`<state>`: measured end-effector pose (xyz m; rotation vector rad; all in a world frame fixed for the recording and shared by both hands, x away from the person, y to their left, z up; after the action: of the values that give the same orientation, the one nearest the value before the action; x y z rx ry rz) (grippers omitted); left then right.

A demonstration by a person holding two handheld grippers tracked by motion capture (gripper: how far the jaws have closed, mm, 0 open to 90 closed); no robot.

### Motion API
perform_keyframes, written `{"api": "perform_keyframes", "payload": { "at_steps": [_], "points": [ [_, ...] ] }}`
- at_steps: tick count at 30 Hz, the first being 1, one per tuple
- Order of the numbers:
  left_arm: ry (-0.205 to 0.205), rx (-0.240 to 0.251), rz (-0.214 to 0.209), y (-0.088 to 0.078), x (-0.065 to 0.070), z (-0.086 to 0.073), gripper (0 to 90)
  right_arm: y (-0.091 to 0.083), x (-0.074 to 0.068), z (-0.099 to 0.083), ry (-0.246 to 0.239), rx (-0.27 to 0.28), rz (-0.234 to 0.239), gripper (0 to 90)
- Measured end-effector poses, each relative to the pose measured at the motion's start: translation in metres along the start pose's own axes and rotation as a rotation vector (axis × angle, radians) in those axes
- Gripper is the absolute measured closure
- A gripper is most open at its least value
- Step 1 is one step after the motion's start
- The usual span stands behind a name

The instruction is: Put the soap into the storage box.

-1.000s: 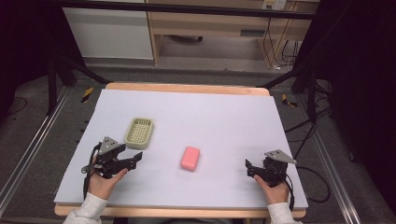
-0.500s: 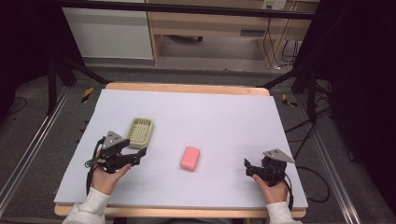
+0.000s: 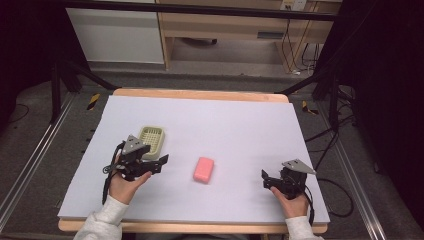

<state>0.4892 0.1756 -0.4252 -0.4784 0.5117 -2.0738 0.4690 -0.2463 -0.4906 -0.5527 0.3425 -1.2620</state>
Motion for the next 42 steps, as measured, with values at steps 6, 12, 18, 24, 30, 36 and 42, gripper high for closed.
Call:
{"api": "perform_keyframes", "payload": {
  "at_steps": [6, 12, 18, 24, 30, 36, 42],
  "points": [
    [0.016, 0.002, -0.01, 0.004, 0.008, 0.005, 24.4, 0.0, -0.001, 0.0, -0.002, -0.001, 0.003, 5.7],
    [0.025, -0.008, -0.023, 0.012, 0.019, 0.008, 24.4, 0.0, -0.001, 0.0, 0.001, 0.001, 0.006, 5.7],
    [0.038, -0.019, -0.028, 0.017, 0.027, 0.01, 24.2, 0.0, -0.001, 0.0, -0.003, 0.001, 0.006, 5.7],
    [0.039, -0.028, -0.04, 0.024, 0.035, 0.009, 23.6, 0.001, -0.002, 0.0, -0.008, -0.001, 0.007, 5.7],
    [0.038, -0.037, -0.041, 0.031, 0.041, 0.008, 22.7, 0.001, -0.003, 0.001, -0.002, -0.004, 0.011, 5.7],
    [0.044, -0.049, -0.046, 0.037, 0.047, 0.008, 22.2, 0.001, -0.002, 0.001, -0.006, -0.002, 0.011, 5.7],
    [0.053, -0.064, -0.052, 0.043, 0.053, 0.006, 21.7, 0.002, -0.002, 0.001, -0.002, -0.003, 0.013, 5.7]
  ]
}}
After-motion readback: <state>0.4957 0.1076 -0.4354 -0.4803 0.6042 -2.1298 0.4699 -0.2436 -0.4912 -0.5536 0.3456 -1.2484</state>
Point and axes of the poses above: each handheld gripper's, and its own axes: y roughly forward along the jaws, z roughly out of its top, x roughly to its right, the point moved 4 cm from there along y, roughly forward along the jaws, and after that the axes turned 4 degrees about -y, right-handed, at the moved point
